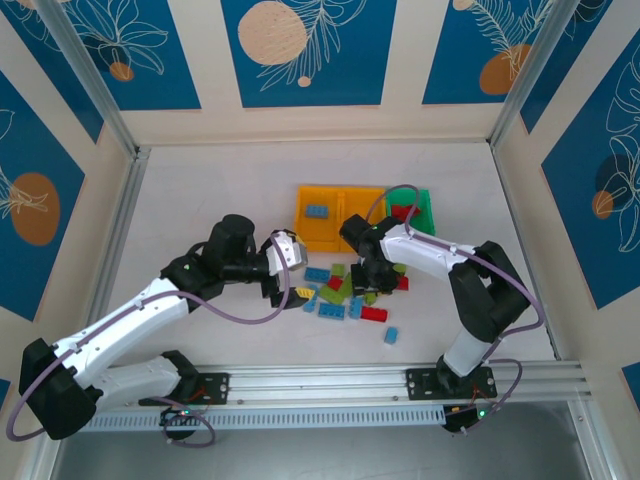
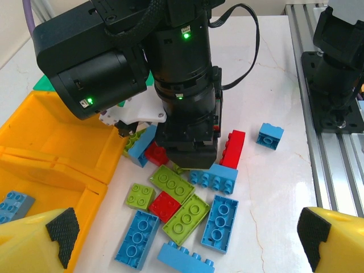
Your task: Sort the legos into containers by color
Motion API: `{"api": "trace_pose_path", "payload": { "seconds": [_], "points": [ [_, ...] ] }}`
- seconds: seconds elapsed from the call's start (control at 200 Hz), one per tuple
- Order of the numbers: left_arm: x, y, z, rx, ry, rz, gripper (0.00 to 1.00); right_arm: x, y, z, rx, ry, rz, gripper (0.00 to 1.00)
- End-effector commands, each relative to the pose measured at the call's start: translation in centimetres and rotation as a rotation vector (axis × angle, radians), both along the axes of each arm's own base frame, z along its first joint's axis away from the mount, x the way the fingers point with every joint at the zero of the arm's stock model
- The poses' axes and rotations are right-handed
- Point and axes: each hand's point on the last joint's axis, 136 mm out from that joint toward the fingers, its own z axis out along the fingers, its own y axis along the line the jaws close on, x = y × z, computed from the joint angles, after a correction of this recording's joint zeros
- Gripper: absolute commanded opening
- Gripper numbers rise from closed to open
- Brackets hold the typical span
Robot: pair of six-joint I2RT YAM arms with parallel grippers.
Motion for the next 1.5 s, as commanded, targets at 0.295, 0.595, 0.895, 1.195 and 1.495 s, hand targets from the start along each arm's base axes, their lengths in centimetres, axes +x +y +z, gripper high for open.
{"api": "trace_pose_path", "payload": {
  "seconds": [0.295,0.595,0.895,1.195,1.495],
  "points": [
    [-0.5,0.0,0.1,-0.005,0.003,0.002,1.0,0.3,-1.3,-2.0,-0.042,0.022,-0.057,0.32],
    [0.4,0.4,0.6,-0.015,-0.029,0.061,1.0,5.5,0.5,8.4,0.158,-0.341,-0.09,0.2],
    [2.4,0.3,0.4,-0.01,0.053,0.195,1.0,18.0,0.0,10.9,0.247,-0.501,-0.218,0.21],
    [4.3,2.6,-2.8,0.05,0.256,0.489,1.0,21.4,1.0,11.8,0.248,-0.47,-0.207,0.56],
    [5.9,4.0,-12.5,0.36,0.663,0.872,1.0,14.9,-1.7,14.9,0.281,-0.485,-0.29,0.63]
  ]
}}
